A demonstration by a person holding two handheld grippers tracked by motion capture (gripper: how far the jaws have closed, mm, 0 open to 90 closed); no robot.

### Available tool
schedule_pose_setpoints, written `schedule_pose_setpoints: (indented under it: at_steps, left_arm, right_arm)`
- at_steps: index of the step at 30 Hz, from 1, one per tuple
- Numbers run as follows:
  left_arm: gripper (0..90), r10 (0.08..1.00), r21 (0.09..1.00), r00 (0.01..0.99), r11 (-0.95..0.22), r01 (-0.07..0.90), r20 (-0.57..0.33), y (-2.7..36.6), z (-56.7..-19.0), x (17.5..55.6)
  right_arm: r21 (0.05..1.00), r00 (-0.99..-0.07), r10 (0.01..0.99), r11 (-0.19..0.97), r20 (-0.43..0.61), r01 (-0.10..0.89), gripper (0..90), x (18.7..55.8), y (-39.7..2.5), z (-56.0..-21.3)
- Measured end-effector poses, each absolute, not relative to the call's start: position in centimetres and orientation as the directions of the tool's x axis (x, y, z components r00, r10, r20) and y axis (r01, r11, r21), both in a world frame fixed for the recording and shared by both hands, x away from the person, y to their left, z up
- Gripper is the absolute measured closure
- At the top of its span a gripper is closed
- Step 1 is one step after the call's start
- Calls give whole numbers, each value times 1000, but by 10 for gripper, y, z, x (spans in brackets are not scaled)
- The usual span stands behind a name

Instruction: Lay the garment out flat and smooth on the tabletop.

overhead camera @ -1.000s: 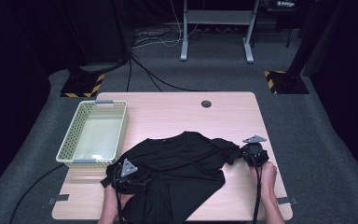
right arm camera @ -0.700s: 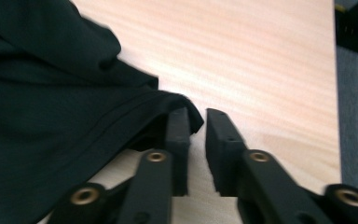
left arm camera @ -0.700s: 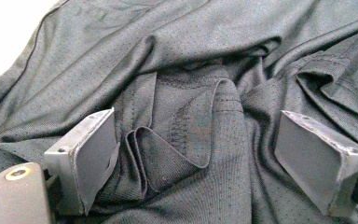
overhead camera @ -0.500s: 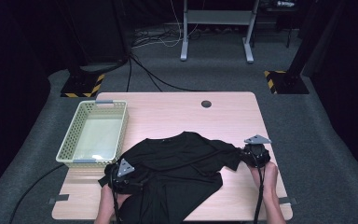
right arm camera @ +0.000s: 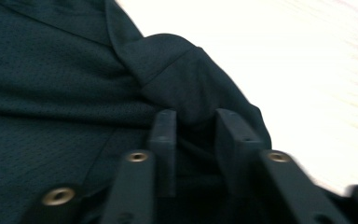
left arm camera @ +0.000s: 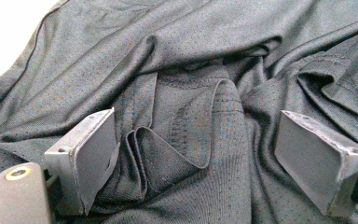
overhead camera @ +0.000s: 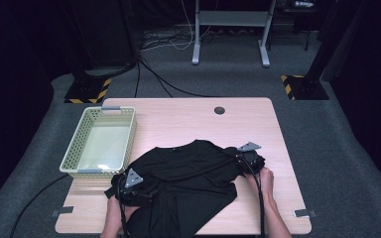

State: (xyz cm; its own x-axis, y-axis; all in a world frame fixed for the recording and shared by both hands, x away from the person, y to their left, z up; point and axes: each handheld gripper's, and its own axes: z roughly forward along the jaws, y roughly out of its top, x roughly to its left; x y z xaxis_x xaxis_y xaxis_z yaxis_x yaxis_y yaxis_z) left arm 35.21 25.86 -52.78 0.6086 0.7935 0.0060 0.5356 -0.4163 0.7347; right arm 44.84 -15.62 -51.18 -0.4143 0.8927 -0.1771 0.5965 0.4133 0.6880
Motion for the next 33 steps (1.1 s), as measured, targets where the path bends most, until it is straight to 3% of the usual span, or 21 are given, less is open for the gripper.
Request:
schedule_pose_setpoints:
  at_steps: [4, 10, 14, 20, 25, 27, 28, 33]
  left_arm:
    - [135, 794, 735, 608, -416, 536, 6, 259, -528, 352]
    - [135, 793, 735, 609, -416, 536, 6, 259, -528, 352]
    - [135, 794, 735, 608, -416, 535, 6, 259, -528, 352]
    - [135, 793, 735, 609, -416, 535, 6, 259, -528, 352]
    - [135, 794, 735, 608, -416, 535, 6, 259, -528, 352]
    - [135, 794, 735, 608, -416, 535, 6, 259, -528, 352]
    - [135, 794, 735, 608, -416, 535, 6, 259, -528, 352]
    - [135, 793, 735, 609, -417, 535, 7, 259, -528, 352]
  right_arm:
    - [697, -410, 893, 413, -185, 586, 862, 448, -158, -507]
    - [704, -397, 893, 420, -210, 573, 897, 452, -163, -500]
    - [703, -380, 910, 379, -165, 602, 885, 468, -167, -502]
    - [728, -412, 903, 361, -118, 582, 739, 469, -166, -497]
    - [714, -471, 875, 401, -114, 573, 508, 467, -155, -497]
    - [694, -470, 875, 409, -115, 592, 493, 473, -153, -501]
    - [687, -462, 879, 406, -114, 602, 505, 476, -152, -503]
    - [691, -448, 881, 421, -155, 588, 780, 485, -149, -508]
